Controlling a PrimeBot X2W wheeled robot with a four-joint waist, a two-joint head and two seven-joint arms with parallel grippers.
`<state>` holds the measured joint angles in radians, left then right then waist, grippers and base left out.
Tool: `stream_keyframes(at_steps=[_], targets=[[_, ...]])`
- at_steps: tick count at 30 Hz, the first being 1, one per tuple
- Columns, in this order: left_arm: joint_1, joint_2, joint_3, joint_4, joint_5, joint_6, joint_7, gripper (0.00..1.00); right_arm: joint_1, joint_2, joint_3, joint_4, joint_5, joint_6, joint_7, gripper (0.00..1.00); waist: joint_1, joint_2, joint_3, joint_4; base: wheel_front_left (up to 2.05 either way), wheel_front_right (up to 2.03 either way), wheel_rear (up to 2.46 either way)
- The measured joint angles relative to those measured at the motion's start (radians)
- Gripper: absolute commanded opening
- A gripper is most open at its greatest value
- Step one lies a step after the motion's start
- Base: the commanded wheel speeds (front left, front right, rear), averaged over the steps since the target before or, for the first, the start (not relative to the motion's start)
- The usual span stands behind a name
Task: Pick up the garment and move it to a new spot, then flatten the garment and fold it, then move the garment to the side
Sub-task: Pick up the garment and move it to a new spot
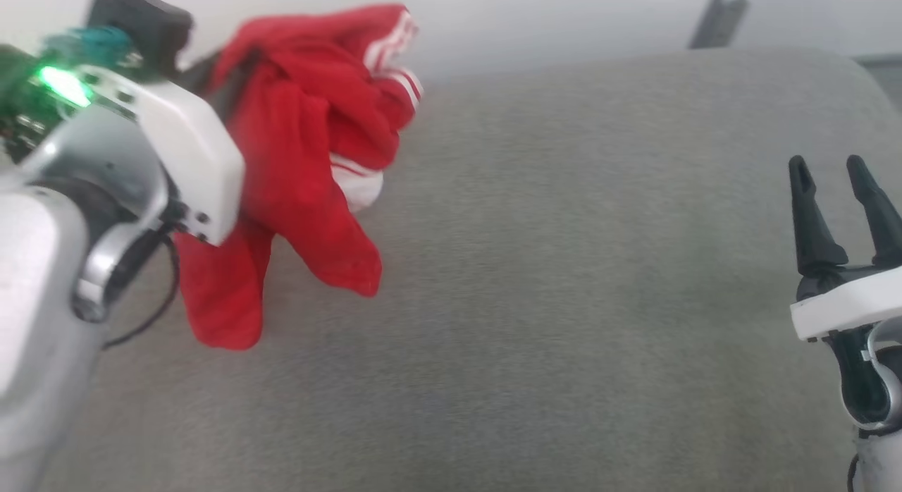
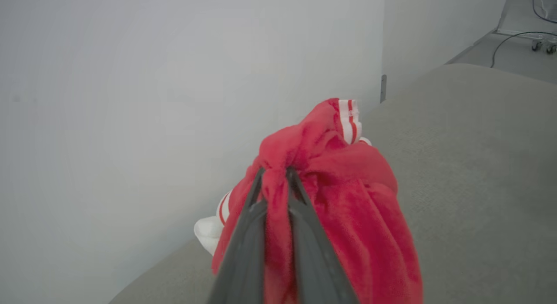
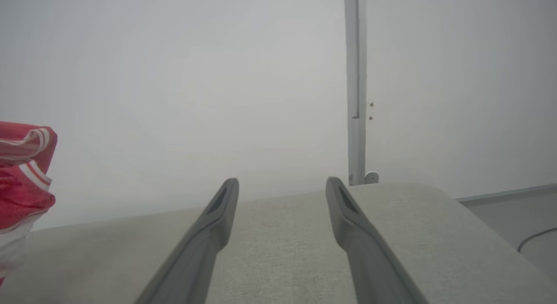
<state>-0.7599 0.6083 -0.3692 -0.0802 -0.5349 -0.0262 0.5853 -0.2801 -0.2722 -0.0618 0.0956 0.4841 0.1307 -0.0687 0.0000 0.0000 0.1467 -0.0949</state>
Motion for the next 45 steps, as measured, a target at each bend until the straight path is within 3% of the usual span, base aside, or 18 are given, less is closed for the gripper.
stream_keyframes(at_steps=[11, 24, 25, 27, 28, 30, 36, 45], targets=[[0.114, -0.080, -0.110, 0.118, -0.006, 0.000, 0.019, 0.00, 0.015, 0.017, 0.009, 0.032, 0.017, 0.000, -0.034, 1.00, 0.0000, 0.0000, 0.033, -0.097, 0.00, 0.00, 0.00], [0.167, -0.199, -0.274, 0.448, -0.027, -0.077, -0.007, 0.00, -0.017, 0.037, 0.091, 0.083, 0.034, 0.000, -0.058, 1.00, 0.0000, 0.0000, 0.062, -0.130, 0.00, 0.00, 0.00], [0.164, -0.207, -0.283, 0.470, -0.026, -0.080, -0.010, 0.07, -0.020, 0.037, 0.096, 0.088, 0.035, 0.000, -0.061, 1.00, 0.0000, 0.0000, 0.064, -0.130, 0.00, 0.00, 0.00], [0.151, -0.215, -0.297, 0.506, -0.026, -0.086, -0.026, 0.42, -0.030, 0.037, 0.104, 0.097, 0.038, 0.000, -0.065, 1.00, 0.0000, 0.0000, 0.068, -0.129, 0.00, 0.00, 0.00], [0.144, -0.221, -0.300, 0.522, -0.030, -0.091, -0.035, 0.49, -0.034, 0.037, 0.109, 0.100, 0.040, 0.000, -0.069, 1.00, 0.0000, 0.0000, 0.069, -0.127, 0.00, 0.00, 0.00], [0.136, -0.231, -0.309, 0.547, -0.035, -0.094, -0.058, 1.00, -0.038, 0.037, 0.117, 0.107, 0.043, 0.000, -0.073, 1.00, 0.0000, 0.0000, 0.069, -0.123, 0.00, 0.00, 0.00], [0.118, -0.231, -0.321, 0.563, -0.082, -0.102, -0.141, 1.00, -0.039, 0.022, 0.122, 0.124, 0.047, 0.000, -0.090, 1.00, 0.0000, 0.0000, 0.050, -0.092, 0.00, 0.00, 0.00], [0.131, -0.114, -0.267, 0.444, -0.103, -0.093, -0.330, 1.00, -0.012, -0.001, 0.114, 0.144, 0.042, 0.000, -0.096, 1.00, 0.0000, 0.0000, -0.019, -0.015, 0.00, 0.00, 0.00]])
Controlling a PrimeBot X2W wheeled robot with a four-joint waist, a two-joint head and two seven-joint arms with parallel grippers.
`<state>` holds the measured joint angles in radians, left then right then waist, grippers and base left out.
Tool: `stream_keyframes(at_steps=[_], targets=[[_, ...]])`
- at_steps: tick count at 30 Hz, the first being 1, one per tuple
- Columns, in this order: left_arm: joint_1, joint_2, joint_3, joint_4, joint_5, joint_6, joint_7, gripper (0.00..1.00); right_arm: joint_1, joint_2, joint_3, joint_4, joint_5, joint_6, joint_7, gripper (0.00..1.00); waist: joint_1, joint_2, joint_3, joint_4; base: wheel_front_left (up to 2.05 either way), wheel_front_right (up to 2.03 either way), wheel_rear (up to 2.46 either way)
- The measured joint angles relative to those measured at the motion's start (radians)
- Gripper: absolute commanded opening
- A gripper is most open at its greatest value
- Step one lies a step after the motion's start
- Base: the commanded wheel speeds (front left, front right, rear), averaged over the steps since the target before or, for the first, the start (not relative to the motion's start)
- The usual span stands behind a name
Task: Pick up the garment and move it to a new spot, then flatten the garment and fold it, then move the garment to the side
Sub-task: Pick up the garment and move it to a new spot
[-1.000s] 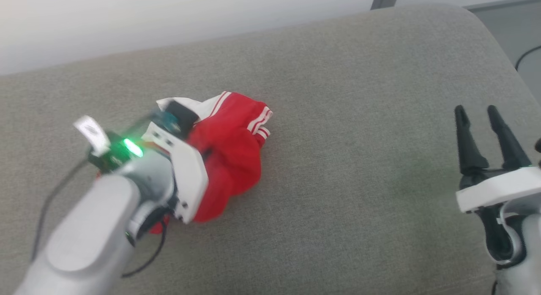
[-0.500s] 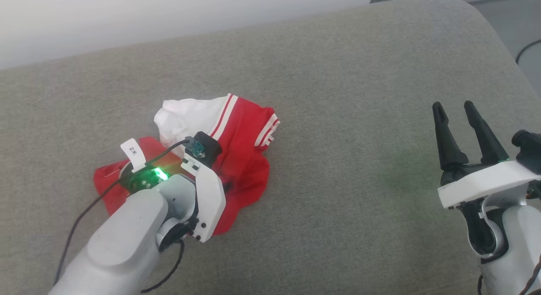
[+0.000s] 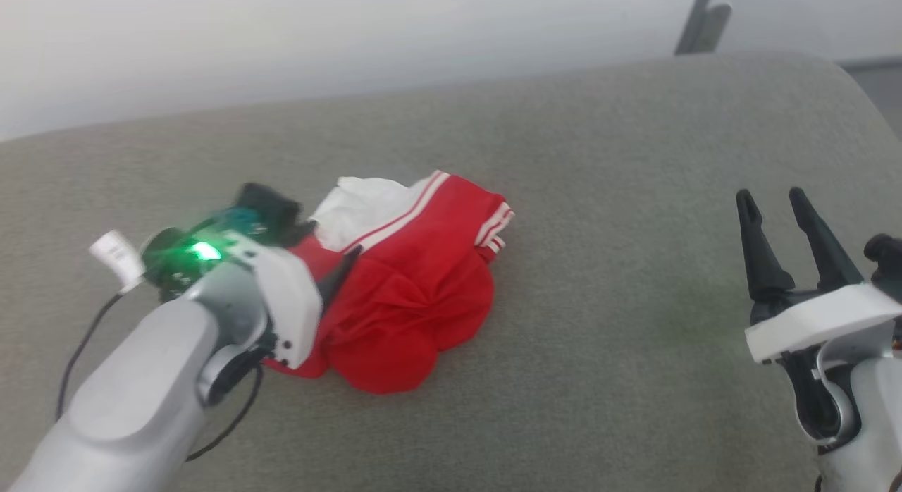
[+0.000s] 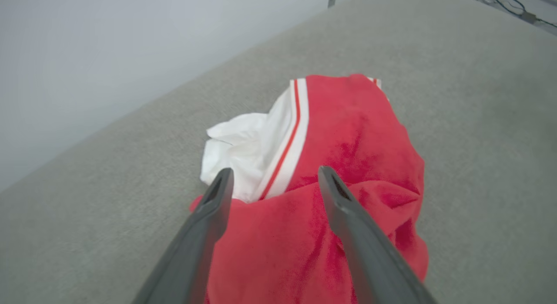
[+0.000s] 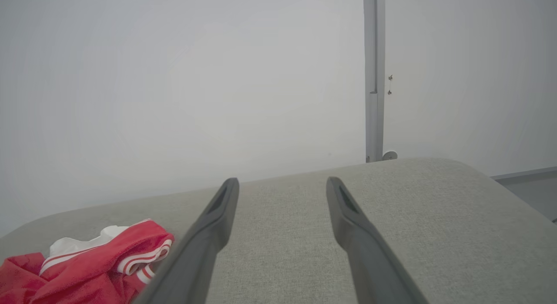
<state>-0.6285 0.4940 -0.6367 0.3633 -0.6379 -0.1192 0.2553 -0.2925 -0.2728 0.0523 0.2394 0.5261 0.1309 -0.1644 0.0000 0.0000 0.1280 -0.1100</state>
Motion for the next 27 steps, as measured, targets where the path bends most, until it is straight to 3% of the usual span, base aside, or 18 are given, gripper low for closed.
stream_keyframes(at_steps=[8, 17, 20, 27], targets=[[0.146, 0.090, 0.113, -0.129, 0.003, 0.095, -0.224, 1.00, 0.039, -0.001, -0.016, 0.008, -0.008, 0.000, 0.000, 1.00, 0.0000, 0.0000, -0.058, 0.058, 0.00, 0.00, 0.00], [0.373, 0.151, 0.243, -0.222, -0.040, 0.199, -0.429, 1.00, 0.087, -0.001, -0.042, 0.014, -0.017, 0.000, 0.000, 1.00, 0.0000, 0.0000, -0.104, 0.105, 0.00, 0.00, 0.00], [0.451, 0.161, 0.283, -0.247, -0.052, 0.230, -0.470, 1.00, 0.100, 0.001, -0.051, 0.010, -0.020, 0.000, 0.000, 1.00, 0.0000, 0.0000, -0.114, 0.118, 0.00, 0.00, 0.00], [0.594, 0.163, 0.385, -0.286, -0.087, 0.254, -0.510, 1.00, 0.131, 0.014, -0.074, -0.010, -0.034, 0.000, 0.008, 1.00, 0.0000, 0.0000, -0.135, 0.143, 0.00, 0.00, 0.00]])
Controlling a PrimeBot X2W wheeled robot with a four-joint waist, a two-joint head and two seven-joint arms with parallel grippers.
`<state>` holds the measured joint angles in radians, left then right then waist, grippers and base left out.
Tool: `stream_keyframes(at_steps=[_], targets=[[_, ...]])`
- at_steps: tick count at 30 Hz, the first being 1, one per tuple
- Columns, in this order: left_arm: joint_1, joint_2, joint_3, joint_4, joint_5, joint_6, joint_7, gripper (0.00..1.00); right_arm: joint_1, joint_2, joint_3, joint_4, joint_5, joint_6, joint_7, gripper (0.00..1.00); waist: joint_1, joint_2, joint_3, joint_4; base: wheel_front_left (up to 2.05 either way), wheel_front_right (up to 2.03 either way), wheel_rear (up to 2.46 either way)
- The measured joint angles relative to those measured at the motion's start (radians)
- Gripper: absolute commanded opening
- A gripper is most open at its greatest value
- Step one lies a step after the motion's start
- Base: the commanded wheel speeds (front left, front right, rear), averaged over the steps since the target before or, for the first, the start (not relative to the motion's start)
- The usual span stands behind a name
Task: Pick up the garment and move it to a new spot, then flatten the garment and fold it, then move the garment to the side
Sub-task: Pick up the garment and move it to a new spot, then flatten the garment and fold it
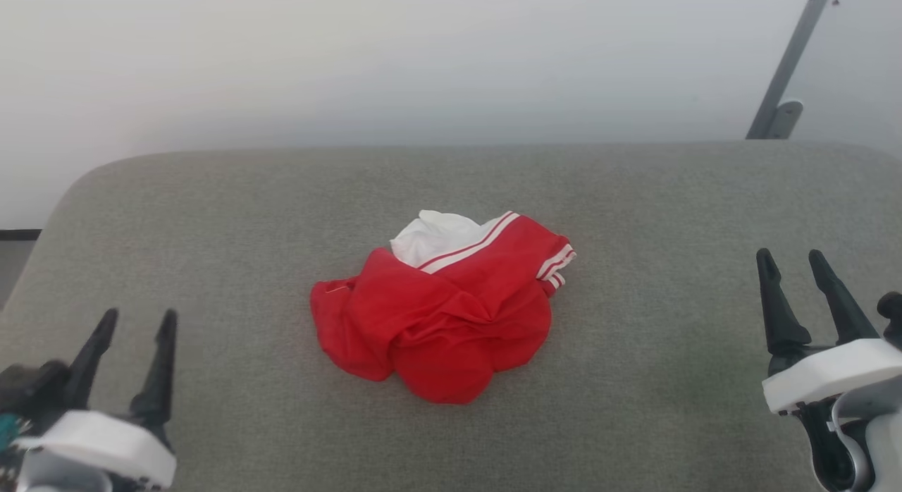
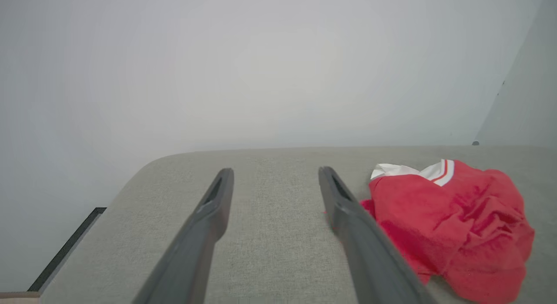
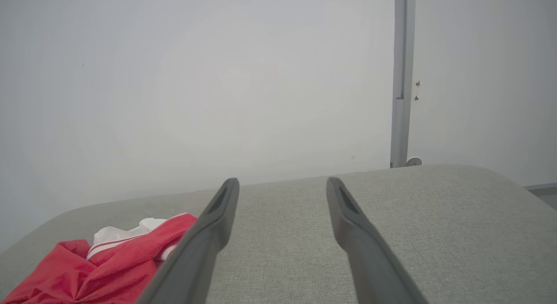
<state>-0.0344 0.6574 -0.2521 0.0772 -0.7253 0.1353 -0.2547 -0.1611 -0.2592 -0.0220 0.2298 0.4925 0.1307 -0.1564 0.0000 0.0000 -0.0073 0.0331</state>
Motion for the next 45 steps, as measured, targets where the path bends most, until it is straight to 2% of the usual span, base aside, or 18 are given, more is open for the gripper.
stream_keyframes(at_steps=[5, 16, 26, 35, 45], targets=[[0.058, -0.008, 0.063, -0.015, -0.003, -0.008, -0.004, 1.00, 0.018, 0.004, -0.013, -0.012, -0.002, 0.000, 0.003, 1.00, 0.0000, 0.0000, -0.007, 0.014, 0.00, 0.00, 0.00], [0.095, -0.054, 0.124, -0.062, 0.015, -0.022, -0.007, 1.00, 0.033, 0.014, -0.023, -0.031, -0.011, 0.000, 0.016, 1.00, 0.0000, 0.0000, -0.012, 0.025, 0.00, 0.00, 0.00], [0.093, -0.062, 0.123, -0.065, 0.004, -0.040, 0.021, 1.00, 0.032, 0.020, -0.018, -0.036, -0.011, 0.000, 0.020, 1.00, 0.0000, 0.0000, -0.004, 0.009, 0.00, 0.00, 0.00], [-0.115, -0.037, 0.048, -0.048, -0.006, -0.111, 0.151, 1.00, -0.022, 0.018, 0.028, -0.048, -0.009, 0.000, 0.016, 1.00, 0.0000, 0.0000, 0.042, -0.059, 0.00, 0.00, 0.00], [-0.382, -0.006, -0.043, 0.039, 0.007, -0.183, 0.341, 1.00, -0.102, 0.015, 0.105, -0.029, 0.014, 0.000, -0.020, 1.00, 0.0000, 0.0000, 0.129, -0.208, 0.00, 0.00, 0.00]])
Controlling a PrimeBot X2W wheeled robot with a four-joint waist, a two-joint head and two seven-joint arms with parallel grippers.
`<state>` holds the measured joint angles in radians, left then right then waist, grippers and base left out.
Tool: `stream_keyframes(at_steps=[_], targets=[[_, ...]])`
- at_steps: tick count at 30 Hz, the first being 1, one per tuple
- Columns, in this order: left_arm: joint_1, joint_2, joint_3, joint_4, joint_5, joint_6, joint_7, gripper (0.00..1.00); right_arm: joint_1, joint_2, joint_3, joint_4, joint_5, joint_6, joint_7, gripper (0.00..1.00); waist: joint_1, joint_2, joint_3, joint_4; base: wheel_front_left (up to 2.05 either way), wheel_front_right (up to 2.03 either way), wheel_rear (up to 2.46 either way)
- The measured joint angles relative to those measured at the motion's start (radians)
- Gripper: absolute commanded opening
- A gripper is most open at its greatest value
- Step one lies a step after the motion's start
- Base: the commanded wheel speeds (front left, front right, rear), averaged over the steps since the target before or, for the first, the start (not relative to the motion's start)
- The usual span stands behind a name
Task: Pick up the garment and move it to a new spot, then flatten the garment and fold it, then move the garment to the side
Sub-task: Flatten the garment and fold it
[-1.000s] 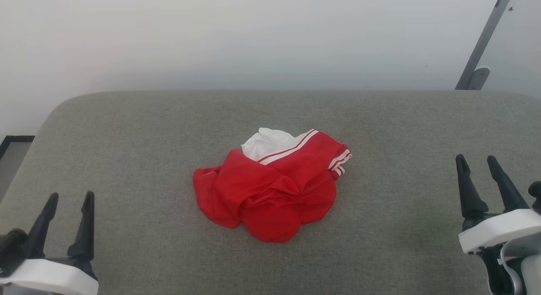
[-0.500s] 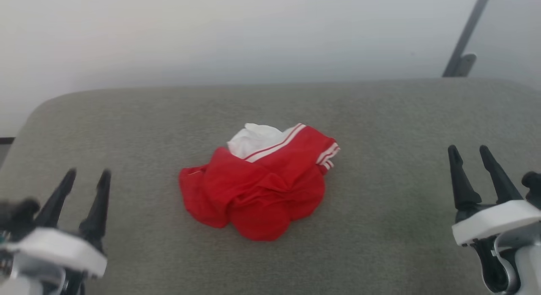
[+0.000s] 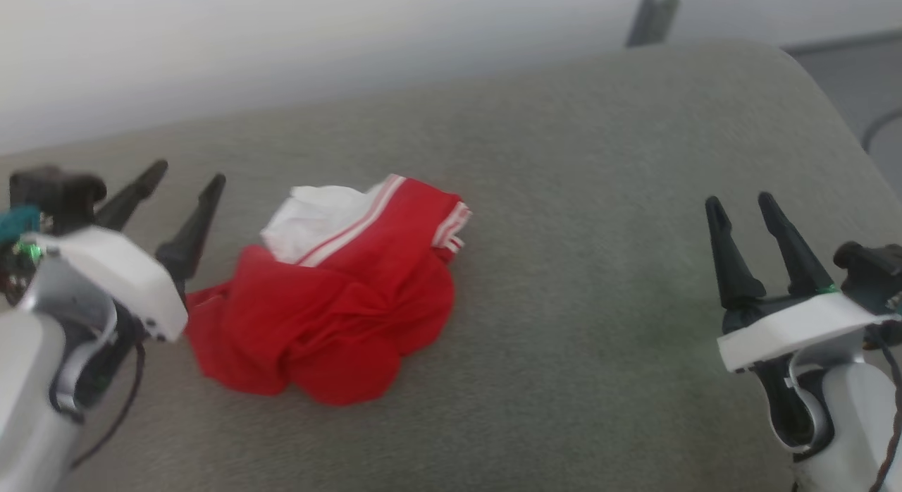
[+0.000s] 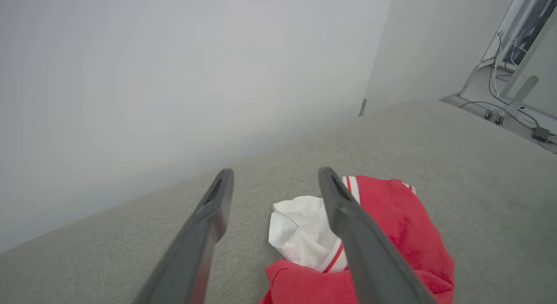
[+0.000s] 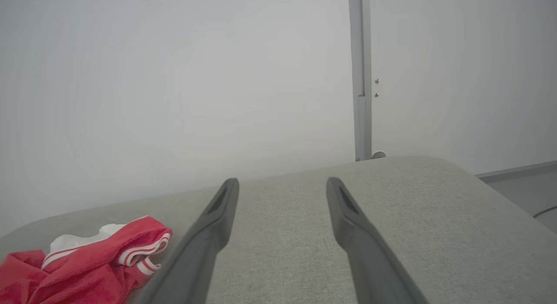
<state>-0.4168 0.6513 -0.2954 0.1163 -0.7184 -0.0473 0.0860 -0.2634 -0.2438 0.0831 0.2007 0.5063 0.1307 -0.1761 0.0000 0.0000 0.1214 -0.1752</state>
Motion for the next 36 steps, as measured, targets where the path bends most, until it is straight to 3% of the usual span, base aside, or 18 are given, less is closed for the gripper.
stream_keyframes(at_steps=[13, 18, 26, 27, 29, 36], targets=[[-0.242, 0.026, -0.106, 0.223, 0.002, -0.045, 0.283, 1.00, -0.074, 0.009, 0.090, 0.058, 0.047, 0.000, -0.055, 1.00, 0.0000, 0.0000, 0.143, -0.180, 0.00, 0.00, 0.00], [-0.278, 0.034, -0.156, 0.337, 0.010, -0.001, 0.463, 1.00, -0.091, 0.009, 0.101, 0.069, 0.060, 0.000, -0.072, 1.00, 0.0000, 0.0000, 0.202, -0.219, 0.00, 0.00, 0.00], [-0.350, 0.011, -0.190, 0.386, 0.015, 0.060, 0.641, 1.00, -0.112, 0.003, 0.103, 0.086, 0.070, 0.000, -0.081, 1.00, 0.0000, 0.0000, 0.240, -0.216, 0.00, 0.00, 0.00], [-0.363, 0.008, -0.200, 0.386, 0.019, 0.060, 0.662, 0.92, -0.113, 0.003, 0.104, 0.087, 0.070, 0.000, -0.081, 1.00, 0.0000, 0.0000, 0.242, -0.212, 0.00, 0.00, 0.00], [-0.374, 0.000, -0.206, 0.387, 0.023, 0.062, 0.673, 0.00, -0.116, 0.003, 0.104, 0.088, 0.070, 0.000, -0.082, 1.00, 0.0000, 0.0000, 0.248, -0.207, 0.00, 0.00, 0.00], [-0.397, -0.016, -0.218, 0.373, 0.031, 0.046, 0.641, 0.00, -0.128, -0.002, 0.097, 0.092, 0.070, 0.000, -0.084, 1.00, 0.0000, 0.0000, 0.251, -0.176, 0.00, 0.00, 0.00]])
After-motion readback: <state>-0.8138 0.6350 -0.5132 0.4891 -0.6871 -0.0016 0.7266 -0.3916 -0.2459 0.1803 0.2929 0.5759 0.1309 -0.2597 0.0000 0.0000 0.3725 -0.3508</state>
